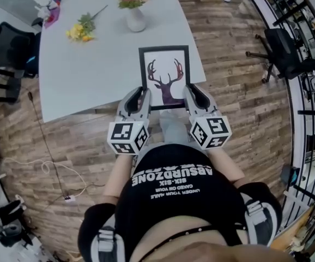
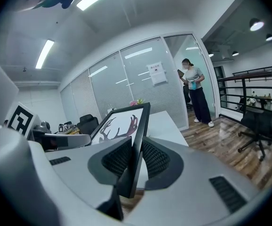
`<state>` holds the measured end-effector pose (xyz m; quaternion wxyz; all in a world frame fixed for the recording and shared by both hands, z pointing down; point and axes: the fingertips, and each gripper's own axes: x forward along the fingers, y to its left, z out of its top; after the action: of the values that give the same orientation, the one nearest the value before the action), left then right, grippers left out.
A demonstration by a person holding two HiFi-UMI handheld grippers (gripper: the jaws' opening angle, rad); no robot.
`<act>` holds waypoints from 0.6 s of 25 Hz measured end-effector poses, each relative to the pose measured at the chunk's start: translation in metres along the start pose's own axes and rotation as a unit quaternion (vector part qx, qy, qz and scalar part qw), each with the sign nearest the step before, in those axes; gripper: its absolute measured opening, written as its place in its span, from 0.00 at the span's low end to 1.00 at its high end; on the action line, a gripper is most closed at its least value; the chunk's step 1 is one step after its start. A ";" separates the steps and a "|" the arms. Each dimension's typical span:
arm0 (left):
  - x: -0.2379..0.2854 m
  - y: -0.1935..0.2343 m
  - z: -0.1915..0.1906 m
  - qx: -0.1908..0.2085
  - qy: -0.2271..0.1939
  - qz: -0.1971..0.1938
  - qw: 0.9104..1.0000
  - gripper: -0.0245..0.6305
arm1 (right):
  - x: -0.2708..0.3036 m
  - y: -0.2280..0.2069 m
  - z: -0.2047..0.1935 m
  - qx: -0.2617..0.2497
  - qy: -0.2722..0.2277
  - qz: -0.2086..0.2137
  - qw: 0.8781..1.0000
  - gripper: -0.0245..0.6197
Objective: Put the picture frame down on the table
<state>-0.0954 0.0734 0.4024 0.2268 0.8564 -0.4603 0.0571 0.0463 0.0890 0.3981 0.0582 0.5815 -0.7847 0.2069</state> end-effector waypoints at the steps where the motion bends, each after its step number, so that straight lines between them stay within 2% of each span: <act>1: 0.009 0.004 0.002 -0.002 0.003 0.001 1.000 0.19 | 0.009 -0.005 0.003 0.001 0.003 0.000 1.000 0.17; 8: 0.072 0.028 0.023 -0.007 0.015 0.007 1.000 0.19 | 0.069 -0.037 0.025 0.001 0.020 0.008 1.000 0.17; 15: 0.121 0.051 0.027 -0.014 0.035 0.010 0.999 0.19 | 0.120 -0.060 0.035 -0.002 0.041 0.012 0.999 0.17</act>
<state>-0.0709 -0.0551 0.4324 0.2543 0.8459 -0.4615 0.0823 0.0699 -0.0455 0.4218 0.0888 0.5625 -0.7891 0.2302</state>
